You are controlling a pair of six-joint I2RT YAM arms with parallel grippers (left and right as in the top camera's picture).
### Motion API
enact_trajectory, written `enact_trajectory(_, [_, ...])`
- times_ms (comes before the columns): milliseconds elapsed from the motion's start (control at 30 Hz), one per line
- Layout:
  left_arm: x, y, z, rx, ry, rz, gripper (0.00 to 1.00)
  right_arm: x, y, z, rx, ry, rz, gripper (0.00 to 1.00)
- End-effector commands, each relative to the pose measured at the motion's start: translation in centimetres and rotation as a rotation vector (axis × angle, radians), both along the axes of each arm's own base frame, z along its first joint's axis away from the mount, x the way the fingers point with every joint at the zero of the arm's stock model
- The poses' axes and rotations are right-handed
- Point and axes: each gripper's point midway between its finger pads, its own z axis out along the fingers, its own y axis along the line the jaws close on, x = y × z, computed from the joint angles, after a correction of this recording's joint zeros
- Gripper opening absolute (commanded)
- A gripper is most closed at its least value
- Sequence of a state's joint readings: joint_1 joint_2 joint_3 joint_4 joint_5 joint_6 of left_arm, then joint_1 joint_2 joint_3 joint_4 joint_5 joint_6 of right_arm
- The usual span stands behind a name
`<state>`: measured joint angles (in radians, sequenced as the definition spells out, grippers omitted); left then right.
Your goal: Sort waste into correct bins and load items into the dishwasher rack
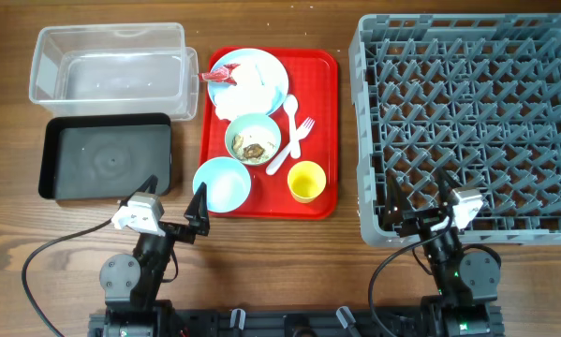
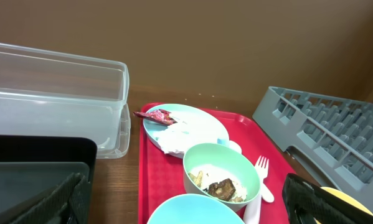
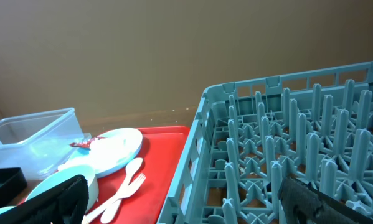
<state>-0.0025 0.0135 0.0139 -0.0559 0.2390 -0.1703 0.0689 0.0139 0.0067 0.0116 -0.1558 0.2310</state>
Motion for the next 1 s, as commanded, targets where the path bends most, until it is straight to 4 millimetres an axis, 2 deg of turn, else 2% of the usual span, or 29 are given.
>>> enact_trajectory(0, [0.05, 0.29, -0.16, 0.005, -0.004, 0.015, 1.0, 0.03, -0.01, -0.1, 0.008, 0.004, -0.002, 1.0])
enact_trajectory(967, [0.05, 0.28, -0.1, 0.005, -0.006, 0.014, 1.0, -0.02, 0.2, -0.06, 0.008, 0.003, 0.01, 1.0])
